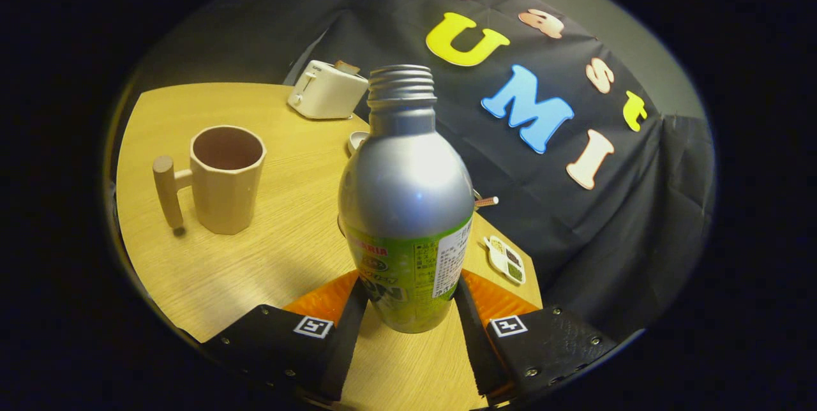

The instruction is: Take the bottle from table, then pour the juice into the cup, finally place the bottle on the coaster

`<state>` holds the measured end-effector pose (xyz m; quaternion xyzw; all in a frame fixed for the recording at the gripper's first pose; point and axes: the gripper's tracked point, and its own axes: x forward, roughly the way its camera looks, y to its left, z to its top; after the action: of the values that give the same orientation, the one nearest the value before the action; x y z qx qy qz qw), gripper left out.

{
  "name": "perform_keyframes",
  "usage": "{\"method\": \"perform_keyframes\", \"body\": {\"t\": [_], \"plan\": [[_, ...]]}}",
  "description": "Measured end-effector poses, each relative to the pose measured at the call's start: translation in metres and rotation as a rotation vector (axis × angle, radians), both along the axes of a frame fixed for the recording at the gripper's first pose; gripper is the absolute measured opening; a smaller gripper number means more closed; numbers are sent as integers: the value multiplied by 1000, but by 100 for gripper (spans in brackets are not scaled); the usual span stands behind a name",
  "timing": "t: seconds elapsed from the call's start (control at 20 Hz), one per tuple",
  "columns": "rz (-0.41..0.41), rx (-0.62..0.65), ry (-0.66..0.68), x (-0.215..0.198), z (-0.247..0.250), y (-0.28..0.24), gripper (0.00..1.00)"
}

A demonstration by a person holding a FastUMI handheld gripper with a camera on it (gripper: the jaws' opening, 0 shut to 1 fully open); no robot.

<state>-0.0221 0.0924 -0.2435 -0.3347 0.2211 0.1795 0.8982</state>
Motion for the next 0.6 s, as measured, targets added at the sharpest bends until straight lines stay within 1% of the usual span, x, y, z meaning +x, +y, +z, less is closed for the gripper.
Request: {"method": "perform_keyframes", "body": {"t": [0.25, 0.6], "plan": [[74, -93, -1, -7, 4, 14, 75], [127, -297, -12, 3, 8, 16, 75]]}}
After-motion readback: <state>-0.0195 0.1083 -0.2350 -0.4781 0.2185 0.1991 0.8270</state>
